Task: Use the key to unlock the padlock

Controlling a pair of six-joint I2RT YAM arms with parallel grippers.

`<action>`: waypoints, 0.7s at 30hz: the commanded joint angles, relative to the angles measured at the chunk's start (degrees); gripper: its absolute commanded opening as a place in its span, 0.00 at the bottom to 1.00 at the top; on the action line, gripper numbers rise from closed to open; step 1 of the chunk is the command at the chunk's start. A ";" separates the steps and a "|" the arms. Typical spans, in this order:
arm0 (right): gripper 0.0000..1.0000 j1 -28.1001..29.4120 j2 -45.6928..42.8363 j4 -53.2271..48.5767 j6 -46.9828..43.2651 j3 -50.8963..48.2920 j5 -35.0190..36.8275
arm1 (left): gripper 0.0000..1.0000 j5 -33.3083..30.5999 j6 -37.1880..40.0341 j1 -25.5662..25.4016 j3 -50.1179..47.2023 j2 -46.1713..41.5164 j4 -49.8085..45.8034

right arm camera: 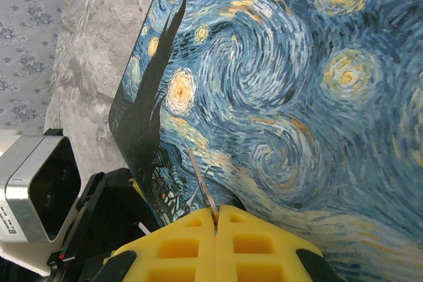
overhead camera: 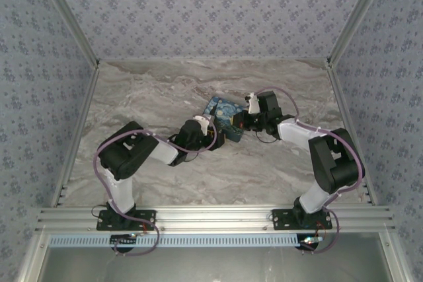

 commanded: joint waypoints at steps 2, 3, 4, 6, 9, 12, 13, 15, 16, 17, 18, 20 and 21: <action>0.00 0.33 0.80 -3.72 -1.12 -0.25 1.04 | 0.47 -1.01 -0.77 -1.14 1.22 1.99 -2.35; 0.00 0.38 0.73 -3.74 -1.05 -0.30 0.99 | 0.46 -0.96 -0.73 -1.18 1.37 2.09 -2.35; 0.00 0.37 0.72 -3.79 -1.05 -0.27 1.03 | 0.45 -0.87 -0.77 -1.34 1.62 2.23 -2.41; 0.00 0.34 0.70 -3.72 -1.06 -0.31 1.09 | 0.44 -0.86 -0.62 -1.63 2.02 2.45 -2.73; 0.00 0.39 0.70 -3.67 -1.05 -0.24 1.06 | 0.44 -0.80 -0.90 -1.97 2.23 2.62 -2.78; 0.00 0.35 0.74 -3.56 -1.06 -0.31 0.94 | 0.43 -1.20 -1.44 -2.09 2.28 2.62 -2.54; 0.00 0.39 0.73 -3.54 -1.05 -0.40 0.95 | 0.43 -1.24 -1.63 -2.10 2.28 2.70 -2.43; 0.00 0.39 0.70 -3.54 -1.10 -0.33 0.91 | 0.43 -1.33 -2.12 -2.31 2.22 2.71 -2.13; 0.00 0.34 0.70 -3.56 -1.07 -0.35 0.90 | 0.43 -1.22 -2.27 -2.44 2.22 2.71 -1.76; 0.00 0.40 0.70 -3.54 -1.05 -0.41 0.99 | 0.43 -1.21 -2.34 -2.63 2.24 2.71 -1.64; 0.00 0.40 0.72 -3.47 -1.07 -0.31 1.07 | 0.43 -1.21 -2.36 -2.70 2.32 2.71 -1.63; 0.00 0.36 0.71 -3.47 -0.97 -0.24 0.94 | 0.43 -1.07 -2.58 -3.06 2.48 2.54 -1.56; 0.00 0.32 0.70 -3.38 -0.97 -0.28 0.96 | 0.43 -0.91 -2.70 -3.15 2.61 2.57 -1.55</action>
